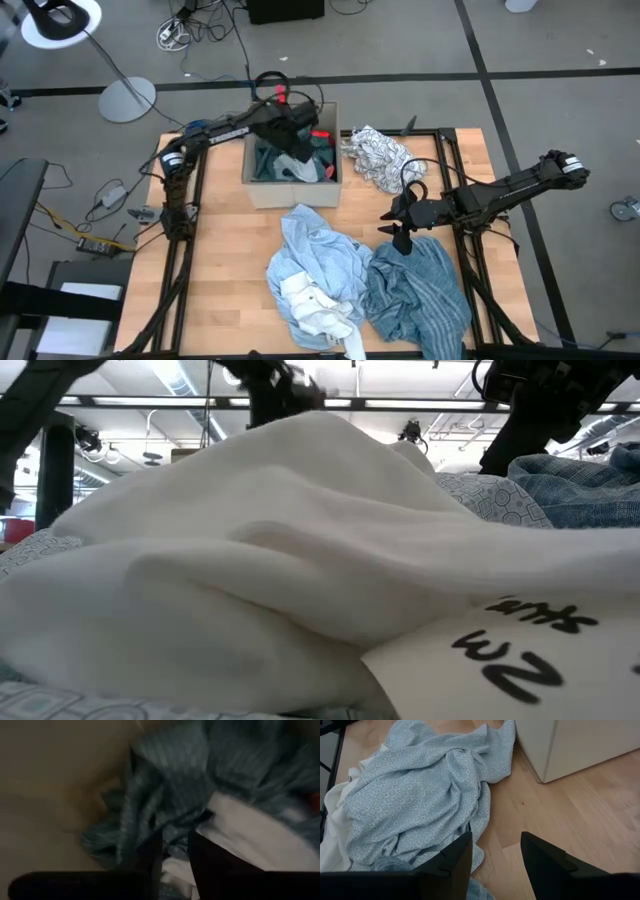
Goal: Sort clothes
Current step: Put the blue cloth into the laundry organizer
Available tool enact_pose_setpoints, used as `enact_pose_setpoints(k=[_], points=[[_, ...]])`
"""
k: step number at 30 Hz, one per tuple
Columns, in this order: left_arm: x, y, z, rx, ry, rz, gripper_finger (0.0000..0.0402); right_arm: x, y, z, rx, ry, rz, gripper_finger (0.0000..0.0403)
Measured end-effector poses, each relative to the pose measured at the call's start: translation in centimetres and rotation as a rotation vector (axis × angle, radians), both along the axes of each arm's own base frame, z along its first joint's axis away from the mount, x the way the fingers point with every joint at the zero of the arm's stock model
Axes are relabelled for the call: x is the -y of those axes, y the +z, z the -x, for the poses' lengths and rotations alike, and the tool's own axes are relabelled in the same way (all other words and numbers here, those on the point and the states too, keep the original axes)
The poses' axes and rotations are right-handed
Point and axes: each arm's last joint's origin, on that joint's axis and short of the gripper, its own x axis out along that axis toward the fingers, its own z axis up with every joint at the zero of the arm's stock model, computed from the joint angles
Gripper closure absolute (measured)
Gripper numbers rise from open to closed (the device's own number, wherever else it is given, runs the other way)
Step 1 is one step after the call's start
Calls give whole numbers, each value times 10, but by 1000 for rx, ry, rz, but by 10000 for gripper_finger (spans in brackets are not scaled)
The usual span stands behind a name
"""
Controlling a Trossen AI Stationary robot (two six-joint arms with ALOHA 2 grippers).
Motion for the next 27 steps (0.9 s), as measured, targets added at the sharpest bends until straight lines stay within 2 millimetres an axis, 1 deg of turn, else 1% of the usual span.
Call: enact_pose_setpoints(k=[3, 5, 10, 12, 15, 18, 21, 24, 27], points=[[17, 30, 11, 46, -45, -78, 303, 0, 0, 0, -3, 0, 1, 234], [34, 50, 20, 83, -81, -127, 303, 0, -1, 1, -9, 0, 2, 234], [91, 94, 40, 184, -182, -266, 303, 0, -1, 1, -11, 1, 4, 234], [115, 107, 49, 219, -224, -319, 303, 0, -1, 1, -10, 2, 5, 234], [150, 120, 61, 275, -281, -374, 303, 0, -1, 1, -9, 1, 4, 234], [184, 126, 70, 305, -337, -429, 303, 0, 0, 0, -6, -3, -3, 234], [215, 124, 75, 317, -379, -492, 303, 0, -1, 1, -8, -14, -30, 234], [242, 108, 81, 310, -422, -547, 303, -1, -1, 1, -22, 16, -54, 234], [263, 83, 88, 308, -440, -564, 303, -1, -1, 1, -25, 25, -58, 234]])
